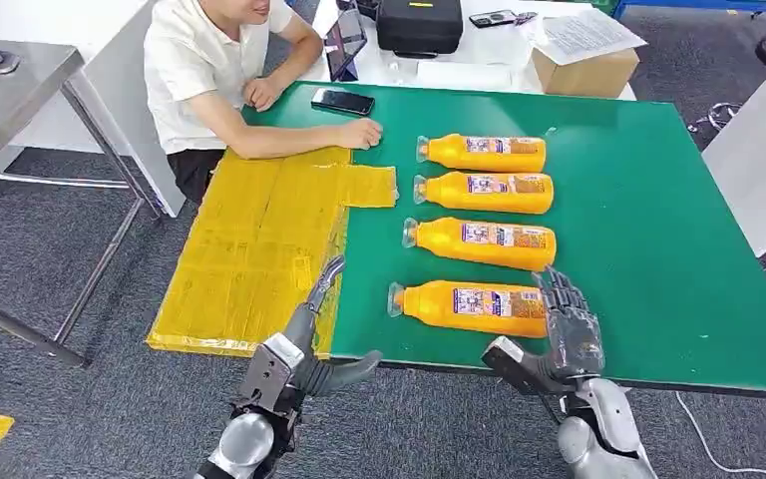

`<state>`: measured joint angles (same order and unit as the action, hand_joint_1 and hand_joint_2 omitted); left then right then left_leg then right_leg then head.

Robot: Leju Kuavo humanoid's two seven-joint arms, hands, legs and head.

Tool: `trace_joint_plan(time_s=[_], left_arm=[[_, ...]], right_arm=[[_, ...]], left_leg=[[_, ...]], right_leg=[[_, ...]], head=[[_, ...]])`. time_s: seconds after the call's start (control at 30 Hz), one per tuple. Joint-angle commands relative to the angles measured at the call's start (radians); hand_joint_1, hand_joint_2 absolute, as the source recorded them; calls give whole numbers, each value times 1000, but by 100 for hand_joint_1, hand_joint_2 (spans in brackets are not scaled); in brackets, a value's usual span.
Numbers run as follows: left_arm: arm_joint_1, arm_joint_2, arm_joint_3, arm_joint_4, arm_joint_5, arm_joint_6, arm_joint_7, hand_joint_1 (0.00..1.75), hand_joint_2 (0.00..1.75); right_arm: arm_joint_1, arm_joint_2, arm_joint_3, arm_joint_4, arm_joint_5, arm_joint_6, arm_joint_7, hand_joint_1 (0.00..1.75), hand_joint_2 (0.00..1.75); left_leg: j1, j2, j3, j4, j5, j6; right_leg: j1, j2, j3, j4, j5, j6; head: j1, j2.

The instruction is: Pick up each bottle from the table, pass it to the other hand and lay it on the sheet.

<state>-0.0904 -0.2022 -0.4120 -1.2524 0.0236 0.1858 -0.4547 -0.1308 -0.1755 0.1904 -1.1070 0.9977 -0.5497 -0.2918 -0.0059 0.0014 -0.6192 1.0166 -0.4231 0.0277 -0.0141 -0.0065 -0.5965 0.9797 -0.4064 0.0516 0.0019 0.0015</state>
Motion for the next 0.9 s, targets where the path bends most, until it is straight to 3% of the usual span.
trace_joint_plan(time_s=[0.03,0.2,0.57,0.9], left_arm=[[-31,7,-24,62,1,1,13,0,175],[-36,4,-21,71,-7,0,16,0,175],[-50,2,-28,75,13,-11,21,0,175],[-50,6,-44,75,25,-17,30,0,175]], right_arm=[[-113,-51,75,168,131,-11,81,0,175],[-146,-61,103,191,217,-43,124,0,175],[-226,-59,108,298,98,106,73,0,175],[-229,-49,157,303,-4,205,28,0,175]], left_leg=[[0,2,4,-1,-1,-1],[0,2,4,-1,-1,-2],[0,2,6,-1,-2,-2],[1,1,5,-1,-2,-2]], right_leg=[[0,2,4,-1,0,-1],[0,2,4,-1,-1,-2],[0,3,5,-1,-1,-2],[1,2,5,-1,-1,-2]], head=[[0,0],[0,0],[0,0],[0,0]])
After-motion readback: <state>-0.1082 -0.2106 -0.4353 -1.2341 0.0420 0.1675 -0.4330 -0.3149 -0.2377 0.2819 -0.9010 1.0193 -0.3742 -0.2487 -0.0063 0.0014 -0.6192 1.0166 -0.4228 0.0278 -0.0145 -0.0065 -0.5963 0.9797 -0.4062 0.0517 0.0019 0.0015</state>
